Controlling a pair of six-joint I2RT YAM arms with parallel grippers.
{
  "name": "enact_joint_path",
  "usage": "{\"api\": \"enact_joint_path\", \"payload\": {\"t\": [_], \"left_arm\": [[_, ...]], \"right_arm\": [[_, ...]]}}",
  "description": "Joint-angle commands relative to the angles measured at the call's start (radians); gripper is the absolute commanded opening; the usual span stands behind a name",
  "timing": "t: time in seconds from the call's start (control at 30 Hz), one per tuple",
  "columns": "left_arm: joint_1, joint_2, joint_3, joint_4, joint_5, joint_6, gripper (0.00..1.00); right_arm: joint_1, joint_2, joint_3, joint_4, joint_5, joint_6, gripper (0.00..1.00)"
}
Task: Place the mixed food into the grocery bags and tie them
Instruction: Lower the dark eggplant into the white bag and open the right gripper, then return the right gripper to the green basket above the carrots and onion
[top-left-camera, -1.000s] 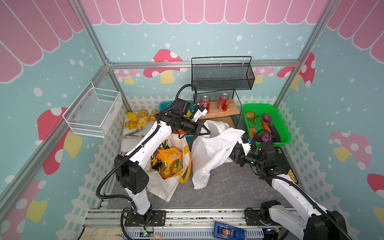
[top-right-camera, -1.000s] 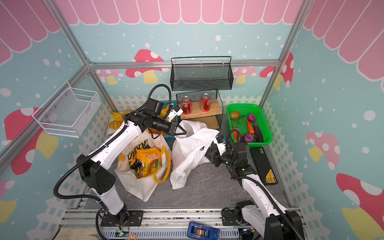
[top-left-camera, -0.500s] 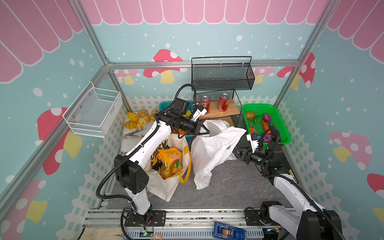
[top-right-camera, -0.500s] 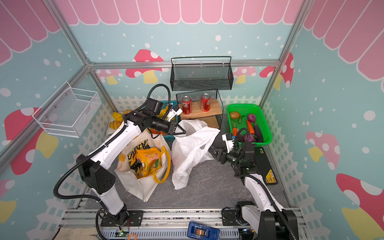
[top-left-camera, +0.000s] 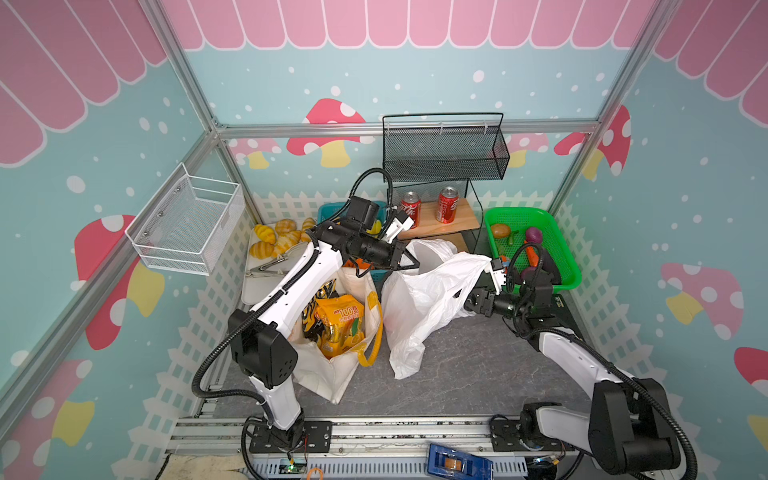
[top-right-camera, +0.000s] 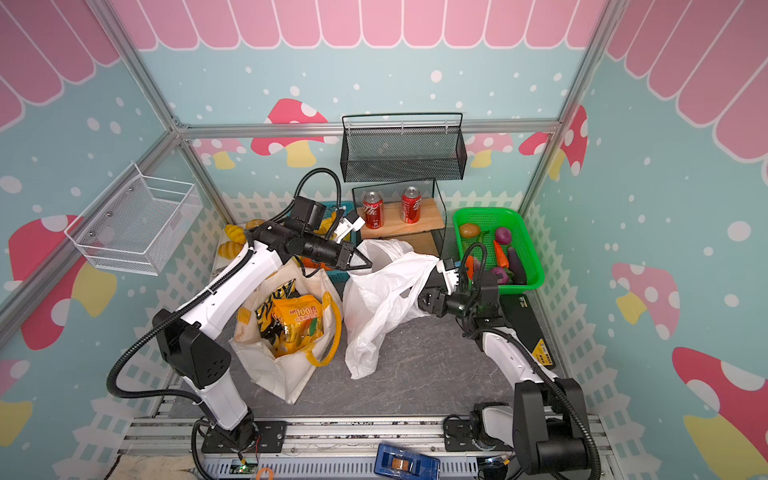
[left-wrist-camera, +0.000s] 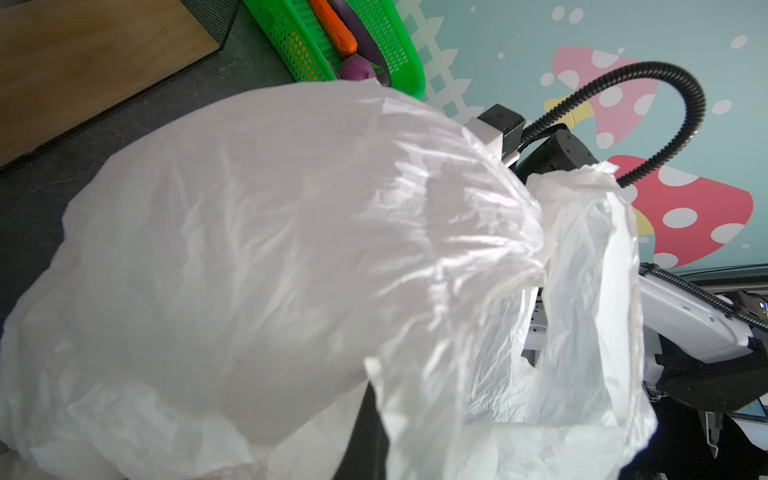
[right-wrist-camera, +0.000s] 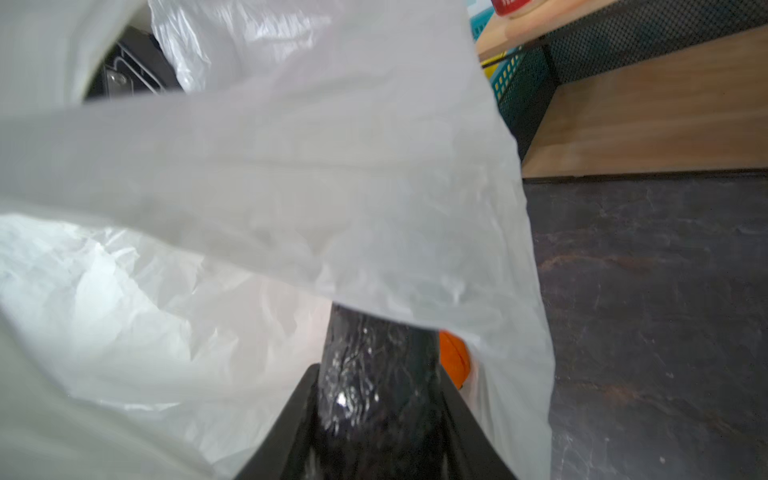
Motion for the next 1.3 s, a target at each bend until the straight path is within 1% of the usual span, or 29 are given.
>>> {"api": "enact_joint_path", "payload": {"t": [0.0, 0.2, 0.27, 0.37, 0.43, 0.5, 0.57, 0.63, 0.7, 0.87, 0.97, 1.1, 1.17, 1.27], "left_arm": [[-0.006, -0.01, 0.0, 0.008, 0.022, 0.012, 0.0], [-0.016, -0.009, 0.0, 0.008, 0.014, 0.012, 0.0], [-0.017, -0.008, 0.002, 0.007, 0.005, 0.009, 0.0], [-0.017, -0.005, 0.004, 0.007, -0.007, 0.003, 0.0], [-0.016, -0.005, 0.004, 0.006, -0.016, 0.001, 0.0], [-0.016, -0.004, 0.005, 0.007, -0.023, -0.001, 0.0], [-0.013, -0.005, 0.004, 0.007, -0.025, -0.002, 0.0], [-0.009, -0.007, 0.006, 0.007, -0.032, -0.006, 0.0], [-0.004, -0.01, 0.006, 0.007, -0.039, -0.009, 0.0], [0.006, -0.014, 0.005, 0.007, -0.044, -0.013, 0.0], [0.014, -0.012, 0.008, 0.007, -0.056, -0.021, 0.0], [0.026, -0.01, 0.01, 0.007, -0.078, -0.038, 0.0], [0.033, -0.008, 0.01, 0.008, -0.084, -0.046, 0.0], [0.04, -0.006, 0.008, 0.014, -0.091, -0.057, 0.0]], "right_arm": [[0.033, 0.038, 0.063, -0.025, 0.039, -0.061, 0.22], [0.115, 0.128, 0.111, -0.019, 0.119, -0.137, 0.23], [0.139, 0.145, 0.1, -0.017, 0.151, -0.151, 0.27], [0.155, 0.154, 0.067, -0.029, 0.253, -0.165, 0.32], [0.156, 0.15, 0.055, -0.063, 0.332, -0.176, 0.38], [0.155, 0.138, 0.052, -0.09, 0.37, -0.184, 0.42], [0.155, 0.118, 0.046, -0.101, 0.392, -0.182, 0.45], [0.155, 0.095, 0.042, -0.126, 0.423, -0.181, 0.5], [0.155, 0.077, 0.049, -0.164, 0.448, -0.189, 0.53], [0.154, 0.019, 0.071, -0.244, 0.465, -0.214, 0.61], [0.151, -0.032, 0.106, -0.321, 0.481, -0.236, 0.62], [0.113, -0.141, 0.138, -0.419, 0.515, -0.246, 0.62], [0.061, -0.194, 0.151, -0.455, 0.519, -0.241, 0.62], [-0.059, -0.25, 0.159, -0.483, 0.513, -0.208, 0.63]]}}
